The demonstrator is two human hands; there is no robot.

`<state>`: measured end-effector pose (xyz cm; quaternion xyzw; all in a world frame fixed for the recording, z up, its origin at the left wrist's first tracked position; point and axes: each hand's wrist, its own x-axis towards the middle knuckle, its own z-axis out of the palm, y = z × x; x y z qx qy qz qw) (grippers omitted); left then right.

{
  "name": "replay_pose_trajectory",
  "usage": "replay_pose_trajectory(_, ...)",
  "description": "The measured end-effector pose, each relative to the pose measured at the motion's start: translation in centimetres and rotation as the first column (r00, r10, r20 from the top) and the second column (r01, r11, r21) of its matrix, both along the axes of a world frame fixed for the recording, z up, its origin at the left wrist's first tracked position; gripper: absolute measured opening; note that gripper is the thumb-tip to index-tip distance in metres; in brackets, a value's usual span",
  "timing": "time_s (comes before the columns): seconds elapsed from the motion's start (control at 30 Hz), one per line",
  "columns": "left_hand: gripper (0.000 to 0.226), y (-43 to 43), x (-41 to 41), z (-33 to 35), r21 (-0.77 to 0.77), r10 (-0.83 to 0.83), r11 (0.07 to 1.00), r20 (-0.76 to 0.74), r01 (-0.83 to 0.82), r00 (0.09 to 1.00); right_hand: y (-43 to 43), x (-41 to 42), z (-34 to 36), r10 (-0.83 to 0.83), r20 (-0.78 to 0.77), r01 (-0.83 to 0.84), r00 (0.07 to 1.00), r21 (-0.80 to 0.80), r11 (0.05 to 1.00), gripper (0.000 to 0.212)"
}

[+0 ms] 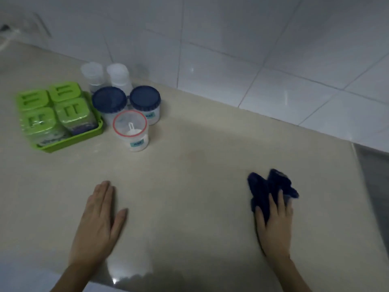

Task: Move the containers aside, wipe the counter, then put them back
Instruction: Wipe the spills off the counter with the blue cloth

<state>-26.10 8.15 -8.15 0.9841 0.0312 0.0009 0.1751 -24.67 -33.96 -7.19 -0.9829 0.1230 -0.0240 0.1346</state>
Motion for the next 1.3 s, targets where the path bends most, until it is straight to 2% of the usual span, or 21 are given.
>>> replay_pose_trajectory(0.1,0.073,0.0,0.5,0.2,0.007,-0.003,1.000,0.003,0.003,1.000,6.0,3.0,0.1,0.157,-0.004,-0.157,0.988,-0.023,0.987,0.059)
replay_pose_trajectory(0.2,0.070,0.2,0.4,0.1,0.025,-0.005,1.000,0.010,0.005,1.000,14.4,6.0,-0.5,0.418,-0.072,-0.423,0.906,-0.095,0.901,0.060)
replay_pose_trajectory(0.27,0.071,0.2,0.2,0.1,0.028,-0.002,1.000,0.005,0.002,1.000,18.5,7.2,-1.0,0.522,-0.064,-0.526,0.850,-0.076,0.847,0.060)
replay_pose_trajectory(0.33,0.072,0.1,0.1,0.1,0.030,0.003,1.000,-0.005,-0.003,1.000,19.1,7.8,-1.3,0.579,-0.017,-0.579,0.815,-0.028,0.815,0.057)
replay_pose_trajectory(0.4,0.072,0.2,0.1,0.2,0.038,0.000,0.999,-0.012,0.001,1.000,16.1,7.7,-1.6,0.586,0.000,-0.586,0.810,-0.052,0.809,0.054)
replay_pose_trajectory(0.47,0.073,0.2,0.0,0.1,0.040,-0.021,0.999,-0.011,0.022,1.000,10.6,7.3,-1.7,0.474,0.015,-0.472,0.880,-0.067,0.879,0.053)
replay_pose_trajectory(0.57,0.076,0.0,-0.1,0.1,0.043,-0.028,0.999,-0.024,0.029,0.999,0.5,6.2,-1.6,0.114,-0.003,-0.114,0.993,-0.066,0.991,0.057)
replay_pose_trajectory(0.67,0.077,0.1,-0.1,-0.2,0.038,-0.019,0.999,-0.018,0.019,1.000,-5.1,4.6,-1.1,-0.150,-0.065,0.147,0.986,-0.057,0.988,0.058)
replay_pose_trajectory(0.73,0.077,0.3,0.1,-0.3,0.010,-0.012,1.000,-0.009,0.012,1.000,-4.8,4.9,-0.9,-0.217,-0.063,0.214,0.974,-0.053,0.975,0.055)
replay_pose_trajectory(0.8,0.077,0.2,0.1,-0.5,-0.007,-0.018,1.000,-0.003,0.018,1.000,-2.8,6.0,-0.8,-0.216,-0.032,0.213,0.976,-0.067,0.975,0.054)
replay_pose_trajectory(0.9,0.079,0.7,0.0,-0.7,-0.023,-0.023,0.999,0.015,0.023,1.000,4.3,9.9,-1.2,-0.035,-0.043,0.032,0.998,-0.071,0.997,0.056)
replay_pose_trajectory(0.97,0.079,0.7,0.1,-0.7,-0.023,-0.026,0.999,0.024,0.026,0.999,10.8,12.1,-1.7,0.181,-0.054,-0.185,0.982,-0.099,0.978,0.057)
replay_pose_trajectory(1.0,0.078,0.6,0.1,-0.7,-0.022,-0.029,0.999,0.027,0.030,0.999,14.1,12.6,-1.9,0.316,-0.069,-0.322,0.946,-0.125,0.939,0.058)
replay_pose_trajectory(1.03,0.077,0.5,0.1,-0.6,-0.018,-0.032,0.999,0.036,0.033,0.999,16.9,12.7,-2.0,0.453,-0.079,-0.460,0.888,-0.127,0.879,0.060)
replay_pose_trajectory(1.1,0.074,0.4,0.1,-0.4,-0.007,-0.024,1.000,0.047,0.024,0.999,19.7,11.6,-1.8,0.705,-0.082,-0.710,0.704,-0.094,0.698,0.058)
replay_pose_trajectory(1.17,0.072,0.2,0.1,0.0,-0.014,0.004,1.000,0.021,-0.004,1.000,17.6,10.0,-1.3,0.855,-0.012,-0.854,0.519,-0.038,0.518,0.053)
replay_pose_trajectory(1.2,0.072,0.2,0.0,0.2,-0.019,0.012,1.000,0.013,-0.012,1.000,15.3,9.0,-1.0,0.881,0.022,-0.881,0.473,-0.013,0.474,0.053)
replay_pose_trajectory(1.23,0.072,0.3,-0.2,0.4,-0.022,0.011,1.000,0.011,-0.011,1.000,12.5,8.1,-1.0,0.879,0.030,-0.879,0.477,0.015,0.477,0.053)
replay_pose_trajectory(1.27,0.072,0.2,-0.2,0.4,-0.020,0.003,1.000,0.015,-0.002,1.000,9.2,7.4,-0.8,0.846,0.028,-0.846,0.532,0.031,0.532,0.053)
replay_pose_trajectory(1.3,0.071,0.1,-0.2,0.4,-0.019,-0.003,1.000,0.018,0.003,1.000,5.4,6.8,-0.6,0.779,0.020,-0.779,0.627,0.033,0.626,0.054)
